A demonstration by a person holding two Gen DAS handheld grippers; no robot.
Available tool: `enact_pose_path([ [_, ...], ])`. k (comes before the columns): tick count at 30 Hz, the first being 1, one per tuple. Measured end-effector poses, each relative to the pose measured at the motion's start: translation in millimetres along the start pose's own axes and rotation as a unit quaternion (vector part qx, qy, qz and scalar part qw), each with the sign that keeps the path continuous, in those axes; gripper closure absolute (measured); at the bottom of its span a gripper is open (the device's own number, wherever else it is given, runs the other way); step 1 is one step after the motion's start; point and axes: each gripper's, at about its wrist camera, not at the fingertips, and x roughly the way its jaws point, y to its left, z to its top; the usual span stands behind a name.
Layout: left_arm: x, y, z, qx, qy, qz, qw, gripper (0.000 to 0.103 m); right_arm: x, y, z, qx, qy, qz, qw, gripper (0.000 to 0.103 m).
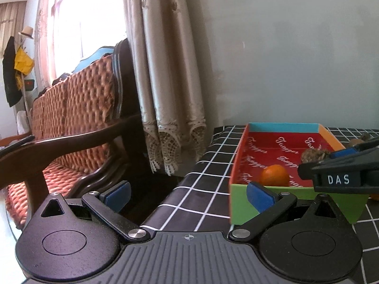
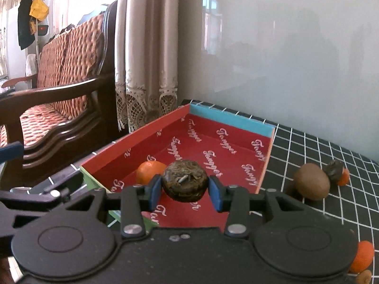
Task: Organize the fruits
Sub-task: 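Carry the dried fruit with the right tool into the red box and release, then reach the left tool to another orange and grasp it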
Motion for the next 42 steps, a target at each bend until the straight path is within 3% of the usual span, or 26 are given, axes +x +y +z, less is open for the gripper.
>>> enact_pose_path([
  [1, 0, 1, 0, -0.001, -0.001, 0.001, 1.0000, 0.000, -1, 0, -1, -0.002, -0.001, -0.007, 1.000, 0.060],
  [3, 1, 2, 0, -0.002, 0.000, 0.001, 1.0000, 0.000, -6, -1, 0, 0.002, -0.016, -0.014, 1.000, 0.044],
  [4, 1, 2, 0, -0.002, 0.000, 0.000, 1.0000, 0.000, -9, -3, 0, 0.005, -0.021, -0.014, 1.000, 0.042],
  [11, -7, -7, 5, -0.004, -0.009, -0.012, 0.9999, 0.000, -41, -31, 2, 0.031, -0.065, -0.042, 0.997, 0.042],
  [20, -28, -44, 15, 0.009, -0.026, -0.060, 0.9978, 0.000, -102, -121, -21, 0.119, -0.115, -0.128, 0.978, 0.042],
  [24, -39, -70, 17, 0.022, -0.031, -0.094, 0.9949, 0.000, -117, -148, -36, 0.152, -0.113, -0.148, 0.971, 0.042],
  [32, -60, -120, 19, 0.038, -0.036, -0.157, 0.9862, 0.000, -131, -167, -48, 0.154, -0.111, -0.172, 0.967, 0.042],
  [42, -73, -172, 14, 0.061, -0.027, -0.211, 0.9753, 0.001, -151, -187, -62, 0.152, -0.101, -0.190, 0.965, 0.041],
])
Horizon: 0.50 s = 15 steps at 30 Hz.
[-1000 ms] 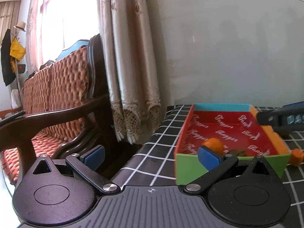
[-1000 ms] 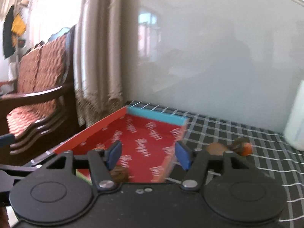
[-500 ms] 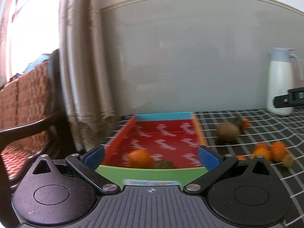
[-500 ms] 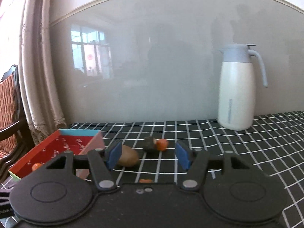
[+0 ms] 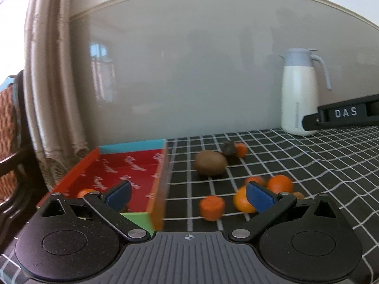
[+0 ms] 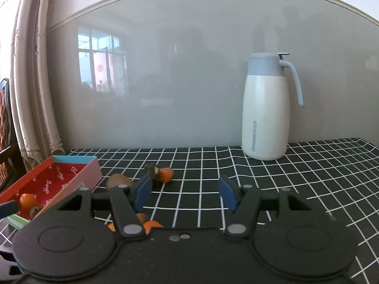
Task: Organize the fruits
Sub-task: 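Reach the left tool to another orange and grasp it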
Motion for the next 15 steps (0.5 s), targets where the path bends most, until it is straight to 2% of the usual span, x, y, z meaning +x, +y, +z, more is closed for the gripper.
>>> enact_pose_path([
  [2, 5, -8, -1, 0.004, 0.012, -0.014, 0.9998, 0.018, -1, -2, -1, -0.005, 0.001, -0.003, 1.000, 0.040],
  [6, 17, -29, -3, 0.022, 0.036, -0.036, 0.9985, 0.025, -1, -9, -2, -0.005, 0.002, -0.006, 1.000, 0.040],
  [8, 23, -38, -3, 0.026, 0.046, -0.049, 0.9974, 0.037, 0, -13, -2, -0.004, 0.004, -0.008, 1.000, 0.039],
  [10, 30, -45, -4, 0.027, 0.060, -0.058, 0.9962, 0.040, 0, -15, -3, -0.002, 0.007, -0.010, 1.000, 0.039],
  [15, 49, -59, -6, 0.029, 0.081, -0.072, 0.9936, 0.040, 6, -20, -6, 0.002, 0.017, -0.010, 1.000, 0.039],
])
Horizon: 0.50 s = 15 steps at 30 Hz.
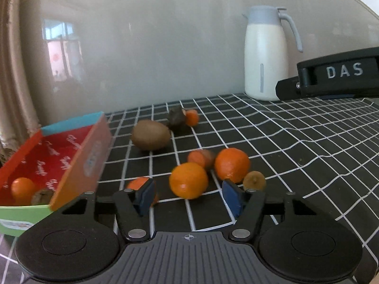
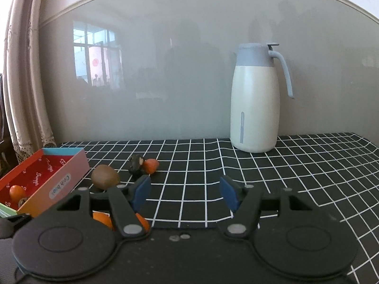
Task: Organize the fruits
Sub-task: 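Reach the left tool to another orange and grasp it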
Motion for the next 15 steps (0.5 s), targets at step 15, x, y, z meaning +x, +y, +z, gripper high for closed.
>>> enact_pose_path([
  [15, 30, 2, 5, -0.038, 0.031, 0.008, 0.9988, 0.063, 38, 0, -13, -0.003, 0.048, -0.012, 0.999, 0.037],
])
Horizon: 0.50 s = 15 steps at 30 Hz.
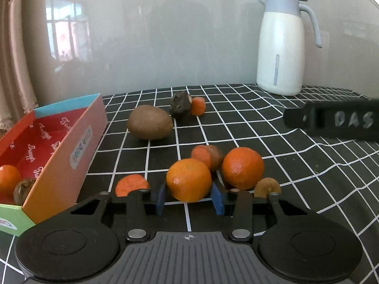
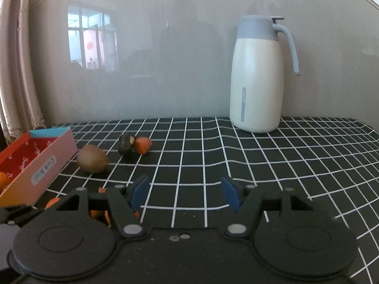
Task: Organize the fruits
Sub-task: 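Reach the left tool to another orange and grasp it, then lower the orange with the left tool into the red box and open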
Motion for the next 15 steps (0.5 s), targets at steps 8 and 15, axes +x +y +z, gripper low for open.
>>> enact_pose_path([
  [8, -28, 12, 7, -0.002, -0.050, 0.002, 0.9987, 0.063, 1, 5, -2, -0.005, 0.001, 0.001, 1.000, 0.036],
  [15, -53, 39, 12, -0.016, -0.085, 0.027, 0.9959, 0.063, 2, 19, -3, -0.013, 0.003, 0.008, 1.000, 0.036],
])
